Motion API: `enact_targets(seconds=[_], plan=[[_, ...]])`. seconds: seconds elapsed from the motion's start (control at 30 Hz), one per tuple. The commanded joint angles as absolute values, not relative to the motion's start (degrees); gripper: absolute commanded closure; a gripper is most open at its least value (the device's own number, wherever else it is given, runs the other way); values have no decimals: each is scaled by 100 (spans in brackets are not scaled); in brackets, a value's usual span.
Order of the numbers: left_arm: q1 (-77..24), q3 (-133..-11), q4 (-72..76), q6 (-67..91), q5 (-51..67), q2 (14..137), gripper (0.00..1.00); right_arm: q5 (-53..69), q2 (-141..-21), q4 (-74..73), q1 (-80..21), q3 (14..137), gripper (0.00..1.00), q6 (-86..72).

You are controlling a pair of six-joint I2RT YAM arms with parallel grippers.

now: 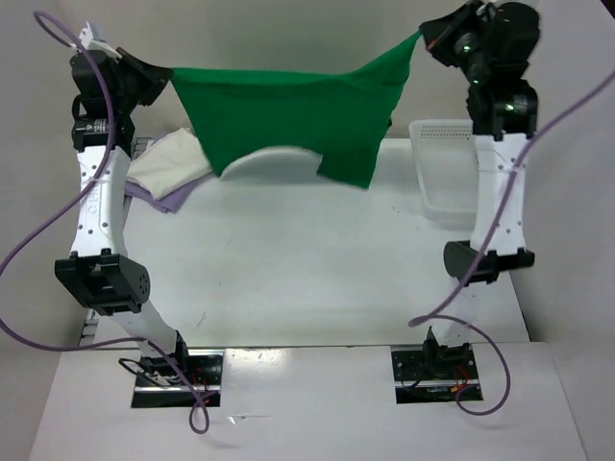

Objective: Fold and stack the t-shirts
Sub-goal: Flatten out the tshirt, then grap the side of the flattened tshirt closest away from the robot with both arms

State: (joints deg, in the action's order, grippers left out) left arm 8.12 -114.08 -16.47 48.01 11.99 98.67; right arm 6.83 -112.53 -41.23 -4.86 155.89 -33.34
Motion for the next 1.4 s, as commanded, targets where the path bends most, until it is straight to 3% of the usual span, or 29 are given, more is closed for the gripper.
enact_targets(seconds=[0.0, 0.03, 0.13, 0.27, 0.37, 0.47, 0.63, 0.8, 1.13, 1.37], plan=[[1020, -11566, -1450, 4782, 1258, 9590, 100, 905, -10399, -3760, -369, 15347, 100, -3340], [1020, -11201, -1398, 4642, 1205, 9389, 100, 957, -10284, -3875, -369, 15128, 100, -3209], [1020, -9720, -767, 4588, 1134, 8696, 100, 1020, -9258, -3615, -369, 12892, 100, -3129], [1020, -8186, -510, 4378, 1134, 8034, 100, 1020, -8087, -3049, -369, 8993, 100, -2910], [1020, -6753, -291, 4193, 1256, 7726, 100, 1020, -7577, -2910, -308, 6979, 100, -2796], [1020, -5479, -62, 4140, 1310, 7445, 100, 1125, -7383, -2909, -176, 5884, 100, -2742], [1020, -4221, -351, 4078, 1230, 7120, 100, 1248, -7191, -3374, -176, 5310, 100, -2812], [1020, -3780, -1096, 4201, 1143, 6470, 100, 1555, -6794, -4076, -176, 5309, 100, -2997], [1080, -3848, -2634, 4421, 1563, 5810, 100, 1663, -4774, -5920, -615, 5018, 100, -3788], [1081, -4016, -2883, 4605, 1688, 5976, 100, 1583, -4684, -5767, -615, 5089, 100, -3902]])
